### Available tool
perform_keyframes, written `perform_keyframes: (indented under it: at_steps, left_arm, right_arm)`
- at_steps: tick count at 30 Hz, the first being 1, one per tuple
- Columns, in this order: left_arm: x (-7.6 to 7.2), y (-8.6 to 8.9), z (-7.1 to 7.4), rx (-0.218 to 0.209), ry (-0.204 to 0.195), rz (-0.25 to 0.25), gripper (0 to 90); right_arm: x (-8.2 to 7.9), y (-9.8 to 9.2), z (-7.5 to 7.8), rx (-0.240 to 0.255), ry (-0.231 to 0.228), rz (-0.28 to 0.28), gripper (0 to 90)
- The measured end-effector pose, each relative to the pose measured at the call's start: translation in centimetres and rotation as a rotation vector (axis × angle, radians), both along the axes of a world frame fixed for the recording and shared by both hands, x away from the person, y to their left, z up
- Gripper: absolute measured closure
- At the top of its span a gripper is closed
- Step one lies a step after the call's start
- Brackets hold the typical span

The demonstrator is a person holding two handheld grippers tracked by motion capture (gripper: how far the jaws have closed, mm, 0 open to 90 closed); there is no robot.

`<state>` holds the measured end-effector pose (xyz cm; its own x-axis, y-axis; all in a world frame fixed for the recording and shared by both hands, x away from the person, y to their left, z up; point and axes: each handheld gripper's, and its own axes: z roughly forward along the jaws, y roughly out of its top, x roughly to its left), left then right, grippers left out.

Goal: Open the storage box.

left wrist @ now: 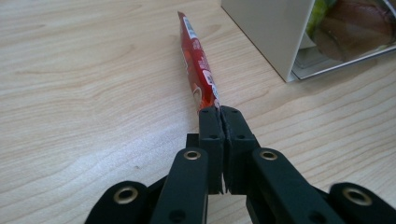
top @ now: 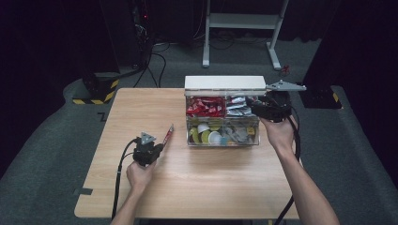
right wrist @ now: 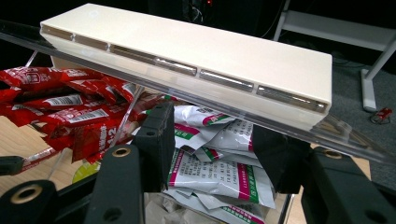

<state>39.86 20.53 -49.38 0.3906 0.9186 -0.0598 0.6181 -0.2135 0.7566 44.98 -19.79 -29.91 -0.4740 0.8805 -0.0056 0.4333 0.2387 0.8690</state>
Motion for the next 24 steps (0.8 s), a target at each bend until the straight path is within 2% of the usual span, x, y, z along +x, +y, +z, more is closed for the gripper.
perform_keyframes:
  at_steps: [24]
  left_arm:
    - [0.2,-0.3,-1.4,0.008,0.030,0.020,87.4]
  right_arm:
    - [0.0,-0.1,0.0,0.001,0.006,0.000,49.6]
